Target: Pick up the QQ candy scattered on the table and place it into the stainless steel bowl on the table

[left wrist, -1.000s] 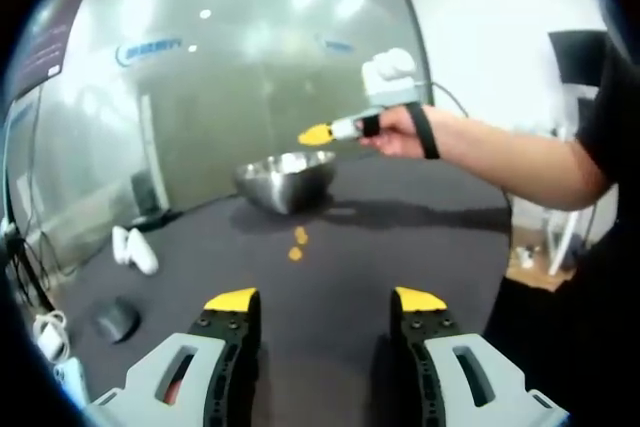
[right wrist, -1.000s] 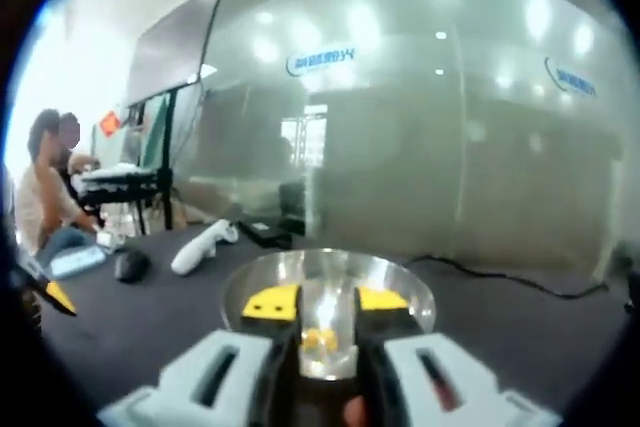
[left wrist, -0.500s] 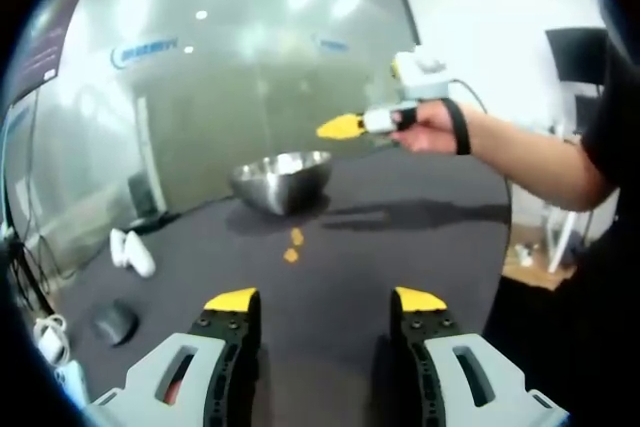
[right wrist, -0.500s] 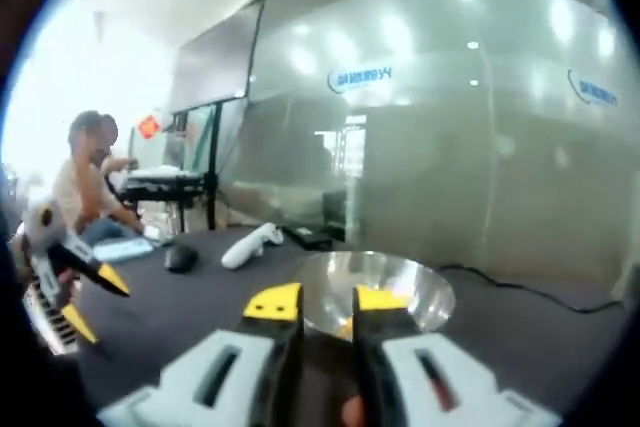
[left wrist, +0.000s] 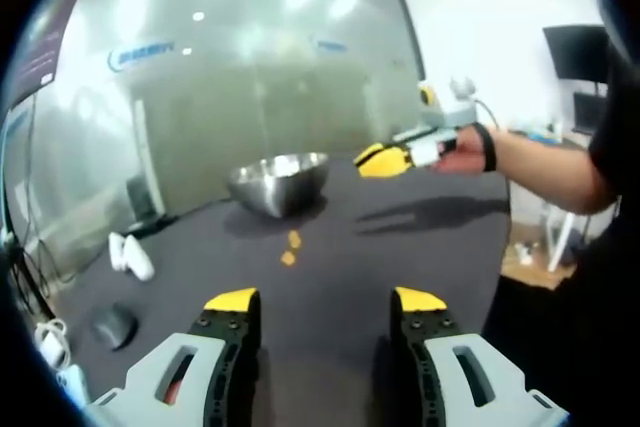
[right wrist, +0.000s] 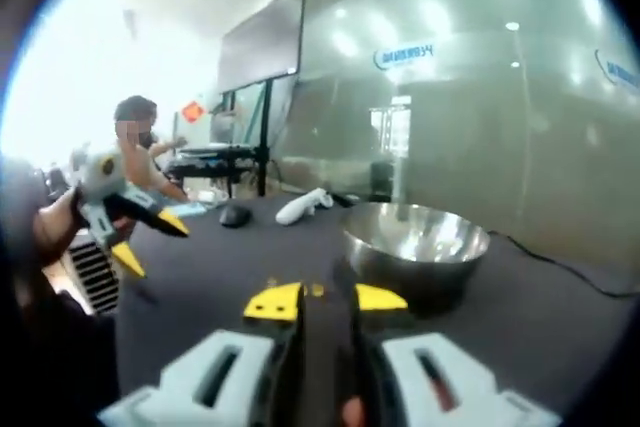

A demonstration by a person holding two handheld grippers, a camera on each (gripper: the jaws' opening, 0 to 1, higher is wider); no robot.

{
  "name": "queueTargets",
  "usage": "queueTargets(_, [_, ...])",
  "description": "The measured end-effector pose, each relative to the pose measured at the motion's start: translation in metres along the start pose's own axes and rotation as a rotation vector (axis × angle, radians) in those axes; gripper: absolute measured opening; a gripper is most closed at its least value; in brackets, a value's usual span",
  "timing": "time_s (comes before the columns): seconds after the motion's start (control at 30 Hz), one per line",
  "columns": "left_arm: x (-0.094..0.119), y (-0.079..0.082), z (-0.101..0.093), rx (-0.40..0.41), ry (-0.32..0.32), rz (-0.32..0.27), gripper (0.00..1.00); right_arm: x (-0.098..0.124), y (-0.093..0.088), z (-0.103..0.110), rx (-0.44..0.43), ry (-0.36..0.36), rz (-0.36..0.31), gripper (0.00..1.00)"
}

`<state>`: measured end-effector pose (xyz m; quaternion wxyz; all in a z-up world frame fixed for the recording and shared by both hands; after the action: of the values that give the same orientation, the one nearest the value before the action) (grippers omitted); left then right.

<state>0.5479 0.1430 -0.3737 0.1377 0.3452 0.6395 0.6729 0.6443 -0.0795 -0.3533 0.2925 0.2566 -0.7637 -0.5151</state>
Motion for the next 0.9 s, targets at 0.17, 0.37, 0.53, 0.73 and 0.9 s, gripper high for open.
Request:
queueTargets(0.17, [-0.001, 0.000, 0.000, -0.001, 0.002, 0.002, 0.53, -0.007, -0.008, 0.003, 0.024, 0.037, -0.012, 0.19])
queueTargets(0.37, [-0.001, -0.002, 0.002, 0.003, 0.010, 0.008, 0.53, -0.021, -0.016, 0.022, 0.034, 0.126, 0.016, 0.19])
queueTargets(0.53, [-0.001, -0.002, 0.003, 0.009, 0.015, 0.008, 0.53, -0.038, -0.017, 0.037, 0.041, 0.180, 0.031, 0.19])
queueTargets(0.73, [0.000, -0.003, 0.004, 0.010, 0.017, 0.010, 0.53, -0.065, -0.015, 0.056, 0.046, 0.237, 0.044, 0.19])
queueTargets(0.9, [0.002, -0.005, 0.007, 0.013, 0.024, 0.013, 0.53, -0.084, -0.014, 0.069, 0.050, 0.286, 0.067, 0.19])
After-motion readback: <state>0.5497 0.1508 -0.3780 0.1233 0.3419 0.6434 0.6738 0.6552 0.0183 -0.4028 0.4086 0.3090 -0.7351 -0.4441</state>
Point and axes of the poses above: the point that each gripper's makers call its tool centre point, and the gripper's own axes: x roughly backward along the fingers, z roughly to its left, y roughly out of its top, the point moved 5 cm from there along x, roughly backward along the fingers, and after that the axes turned 12 degrees about x, right-handed, at the moved point
